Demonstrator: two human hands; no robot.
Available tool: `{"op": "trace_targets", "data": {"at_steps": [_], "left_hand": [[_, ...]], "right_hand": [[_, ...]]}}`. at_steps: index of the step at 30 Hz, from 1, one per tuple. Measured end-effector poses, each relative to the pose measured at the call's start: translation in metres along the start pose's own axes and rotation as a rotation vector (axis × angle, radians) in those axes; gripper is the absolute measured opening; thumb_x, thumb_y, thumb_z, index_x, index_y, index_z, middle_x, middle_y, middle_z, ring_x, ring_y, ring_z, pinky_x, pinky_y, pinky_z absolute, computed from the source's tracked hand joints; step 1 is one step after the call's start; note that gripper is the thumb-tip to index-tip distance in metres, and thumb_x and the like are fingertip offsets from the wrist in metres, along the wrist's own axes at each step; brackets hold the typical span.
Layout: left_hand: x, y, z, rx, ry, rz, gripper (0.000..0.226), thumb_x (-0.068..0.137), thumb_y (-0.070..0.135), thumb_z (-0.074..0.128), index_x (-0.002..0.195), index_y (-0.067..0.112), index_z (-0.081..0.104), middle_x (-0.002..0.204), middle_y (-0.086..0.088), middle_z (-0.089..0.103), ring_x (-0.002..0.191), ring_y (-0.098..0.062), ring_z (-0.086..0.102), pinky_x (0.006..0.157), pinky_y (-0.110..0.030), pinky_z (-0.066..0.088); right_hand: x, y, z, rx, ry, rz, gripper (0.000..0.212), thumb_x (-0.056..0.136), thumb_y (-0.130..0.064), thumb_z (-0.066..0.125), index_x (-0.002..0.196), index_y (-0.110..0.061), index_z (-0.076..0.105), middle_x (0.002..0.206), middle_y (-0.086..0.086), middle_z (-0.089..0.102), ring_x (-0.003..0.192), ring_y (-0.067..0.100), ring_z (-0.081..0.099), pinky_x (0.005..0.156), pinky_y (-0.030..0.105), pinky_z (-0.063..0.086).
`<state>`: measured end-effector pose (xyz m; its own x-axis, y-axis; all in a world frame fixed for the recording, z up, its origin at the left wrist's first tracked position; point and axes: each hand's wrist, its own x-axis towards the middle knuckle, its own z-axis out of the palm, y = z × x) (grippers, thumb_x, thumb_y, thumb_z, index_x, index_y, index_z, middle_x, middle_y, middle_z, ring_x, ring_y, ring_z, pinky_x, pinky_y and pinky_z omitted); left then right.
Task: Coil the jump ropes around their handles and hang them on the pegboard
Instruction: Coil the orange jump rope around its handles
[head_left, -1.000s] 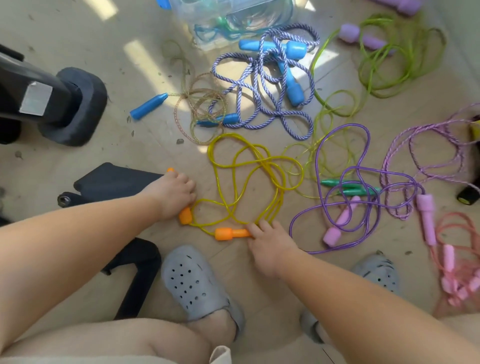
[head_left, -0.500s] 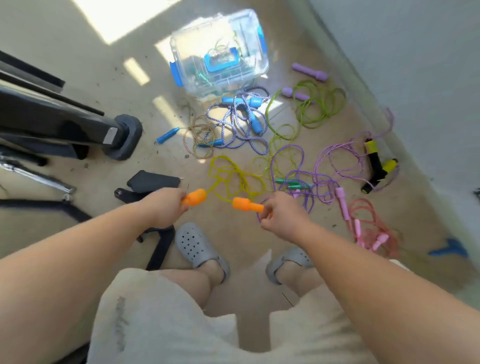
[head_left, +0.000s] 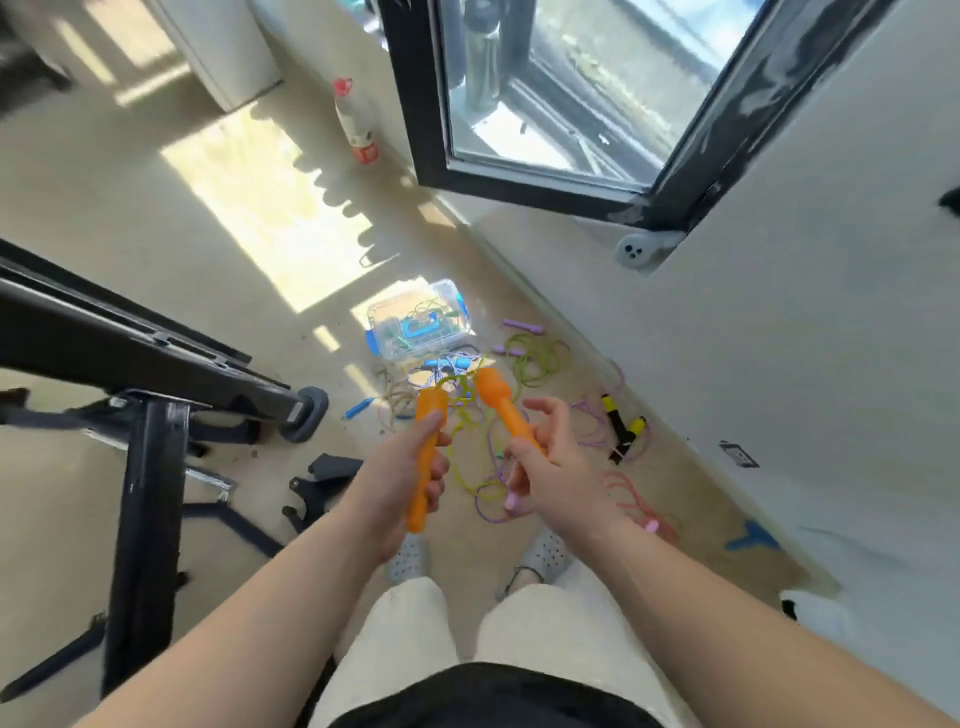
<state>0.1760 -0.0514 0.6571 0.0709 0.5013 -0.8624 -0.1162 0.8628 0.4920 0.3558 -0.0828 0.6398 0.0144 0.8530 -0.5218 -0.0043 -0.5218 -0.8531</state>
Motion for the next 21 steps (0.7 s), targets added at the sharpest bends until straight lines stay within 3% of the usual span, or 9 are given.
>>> {"op": "trace_targets", "data": {"at_steps": [2,6,8,12,17,21], "left_hand": [[-0.030,0.019,0.017,-0.017,-0.078,0.087,0.035,0.094,0.052,0.062,0.095,0.017,0.056,0.064,0.002,0.047,0.049,-0.013,0.038,0.050,-0.027,0.031],[-0.085,0.058,0.038,0.107,-0.217,0.301,0.041,0.078,0.054,0.074,0.090,0.019,0.056,0.066,0.001,0.047,0.052,-0.014,0.041,0.055,-0.030,0.032],[-0.109,0.070,0.044,0.203,-0.307,0.402,0.042,0.071,0.052,0.077,0.087,0.020,0.055,0.067,0.001,0.046,0.053,-0.013,0.041,0.053,-0.027,0.034],[-0.141,0.071,0.053,0.429,-0.367,0.528,0.029,0.082,0.032,0.082,0.084,0.020,0.056,0.063,0.005,0.047,0.051,-0.010,0.043,0.044,-0.021,0.036],[-0.166,0.039,0.068,0.574,-0.463,0.474,0.019,0.088,0.020,0.075,0.086,0.018,0.057,0.057,0.008,0.053,0.044,-0.007,0.047,0.043,-0.024,0.032],[-0.184,0.006,0.086,0.573,-0.565,0.361,0.010,0.089,0.015,0.073,0.087,0.017,0.064,0.076,-0.006,0.066,0.042,-0.006,0.049,0.043,-0.023,0.032]], "right_hand": [[-0.022,-0.031,-0.001,0.006,-0.008,-0.104,0.044,0.101,-0.009,0.050,0.120,-0.048,0.043,0.090,0.012,0.054,0.061,0.019,0.052,0.058,0.040,0.049],[-0.063,-0.072,0.007,0.014,0.053,-0.272,0.037,0.096,-0.026,0.054,0.127,-0.046,0.049,0.092,0.000,0.059,0.067,0.011,0.055,0.066,0.031,0.049],[-0.085,-0.081,0.012,-0.018,0.087,-0.330,0.037,0.100,-0.027,0.057,0.128,-0.049,0.048,0.098,-0.001,0.064,0.075,0.010,0.059,0.073,0.035,0.053],[-0.135,-0.083,0.017,-0.094,0.179,-0.352,0.044,0.100,-0.026,0.060,0.133,-0.050,0.043,0.106,-0.003,0.066,0.088,0.019,0.063,0.085,0.045,0.055],[-0.193,-0.067,0.023,-0.100,0.278,-0.325,0.055,0.097,-0.028,0.062,0.131,-0.065,0.039,0.116,0.002,0.064,0.097,0.029,0.063,0.089,0.053,0.055],[-0.237,-0.047,0.015,-0.139,0.369,-0.312,0.059,0.097,-0.030,0.064,0.140,-0.059,0.036,0.116,-0.002,0.064,0.094,0.027,0.063,0.088,0.052,0.055]]}}
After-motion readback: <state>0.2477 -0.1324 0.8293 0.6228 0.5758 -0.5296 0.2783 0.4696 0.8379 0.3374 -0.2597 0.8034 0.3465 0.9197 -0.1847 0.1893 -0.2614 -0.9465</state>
